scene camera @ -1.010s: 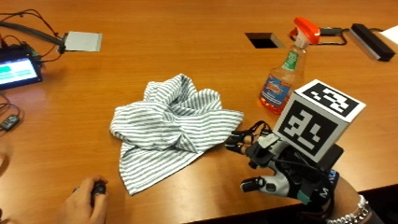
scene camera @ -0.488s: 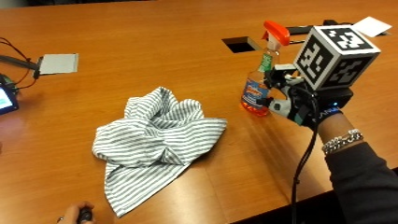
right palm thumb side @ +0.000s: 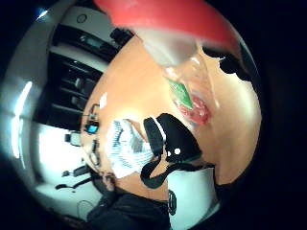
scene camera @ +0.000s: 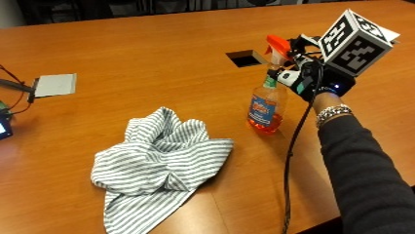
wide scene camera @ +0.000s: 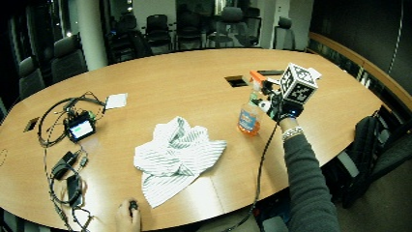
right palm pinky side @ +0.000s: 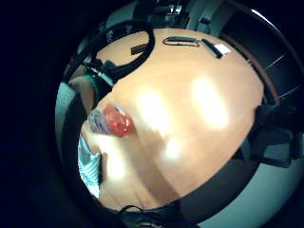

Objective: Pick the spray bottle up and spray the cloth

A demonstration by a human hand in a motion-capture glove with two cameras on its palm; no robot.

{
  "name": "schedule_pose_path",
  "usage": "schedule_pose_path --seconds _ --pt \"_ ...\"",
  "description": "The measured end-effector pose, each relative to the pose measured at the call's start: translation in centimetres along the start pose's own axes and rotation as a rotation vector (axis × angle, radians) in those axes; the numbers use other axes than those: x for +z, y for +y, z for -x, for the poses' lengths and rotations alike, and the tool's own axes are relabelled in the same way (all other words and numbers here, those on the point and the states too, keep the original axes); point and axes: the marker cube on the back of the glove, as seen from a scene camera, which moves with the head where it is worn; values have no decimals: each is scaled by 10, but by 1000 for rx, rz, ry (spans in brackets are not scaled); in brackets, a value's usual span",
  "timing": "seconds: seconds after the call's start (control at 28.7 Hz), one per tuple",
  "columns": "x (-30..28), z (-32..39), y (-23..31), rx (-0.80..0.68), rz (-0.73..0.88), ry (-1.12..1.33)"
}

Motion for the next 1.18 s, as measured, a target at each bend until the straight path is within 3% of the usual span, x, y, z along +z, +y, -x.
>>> schedule_pose_path --seconds 0.24,0.52,0.94,1.18 --pt "23 9 -14 53 2 -435" --pt "51 17 -22 44 -16 -724" --pt "60 30 -18 -26 -76 -777" --pt "64 44 -24 -117 102 -702"
